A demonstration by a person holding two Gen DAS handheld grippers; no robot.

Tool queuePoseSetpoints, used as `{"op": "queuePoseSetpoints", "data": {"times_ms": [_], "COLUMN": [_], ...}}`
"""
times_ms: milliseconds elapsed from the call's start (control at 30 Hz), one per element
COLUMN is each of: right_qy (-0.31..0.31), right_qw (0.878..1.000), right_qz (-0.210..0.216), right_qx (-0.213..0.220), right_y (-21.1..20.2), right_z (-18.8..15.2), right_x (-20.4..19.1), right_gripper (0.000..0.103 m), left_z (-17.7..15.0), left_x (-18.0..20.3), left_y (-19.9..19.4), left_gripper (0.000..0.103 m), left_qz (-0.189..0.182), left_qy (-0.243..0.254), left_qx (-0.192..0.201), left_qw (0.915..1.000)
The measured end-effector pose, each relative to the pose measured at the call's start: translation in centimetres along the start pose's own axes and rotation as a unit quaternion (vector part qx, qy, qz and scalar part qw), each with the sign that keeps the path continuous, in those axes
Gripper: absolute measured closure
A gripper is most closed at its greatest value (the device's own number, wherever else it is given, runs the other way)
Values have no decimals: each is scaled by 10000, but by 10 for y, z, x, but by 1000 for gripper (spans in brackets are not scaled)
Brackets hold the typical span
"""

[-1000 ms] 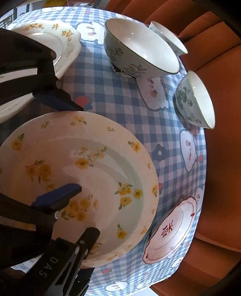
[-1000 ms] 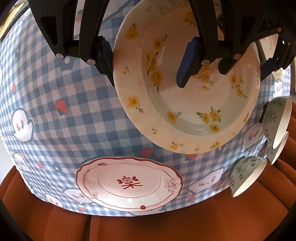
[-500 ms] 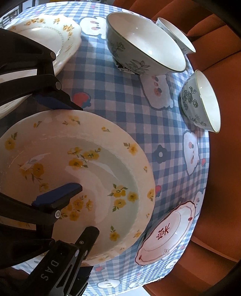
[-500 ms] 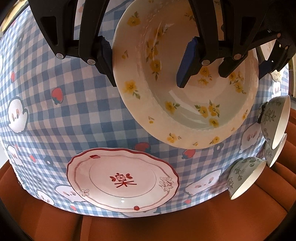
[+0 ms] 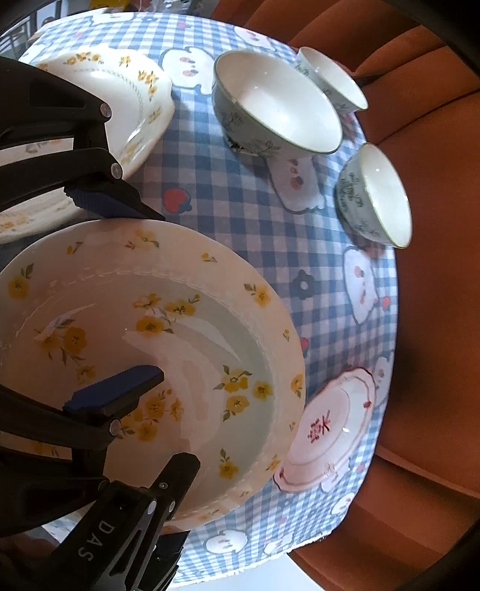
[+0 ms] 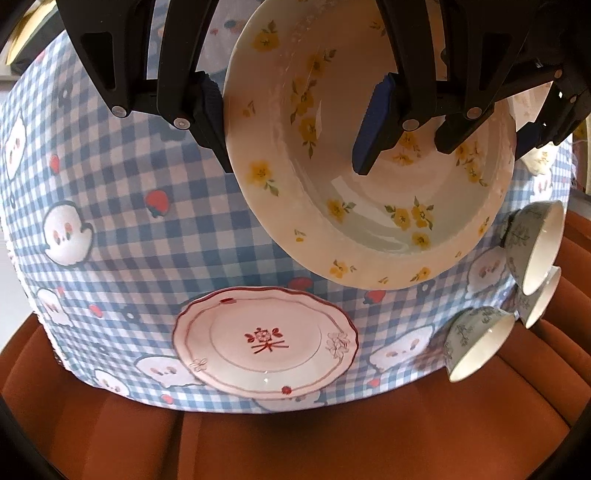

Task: Organize plates and bowls
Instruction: 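Lift the flat plate with both tools and carry it over the deep plate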

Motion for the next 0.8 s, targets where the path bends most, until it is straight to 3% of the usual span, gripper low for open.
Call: {"op": "queuePoseSetpoints", "data": {"times_ms": [433,800], "right_qy": [27,14], "right_qw": [9987,9978], "right_qz": [-120,-82], "right_qx": [487,662], "right_y": [-60,-83], "right_z": [-21,-52], "right_x": [-26,-65], "right_gripper": [37,37], "left_z": [-16,-47], "left_x": [-23,-60], "left_y": [-49,-76], "left_gripper": [28,28], "left_qz": [-191,-219], "left_qy": [85,36], "left_qx": [407,540], "left_qw": [9990,9983]}}
Point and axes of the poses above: each gripper's, at about its wrist camera, not at the fingertips, and y roughly the way its jaws point, x to its right, z to its top, the point moved 2 cm from there along y, roughly the way its jaws point, and after that the axes turned 10 degrees about y, right-handed, at the moved point
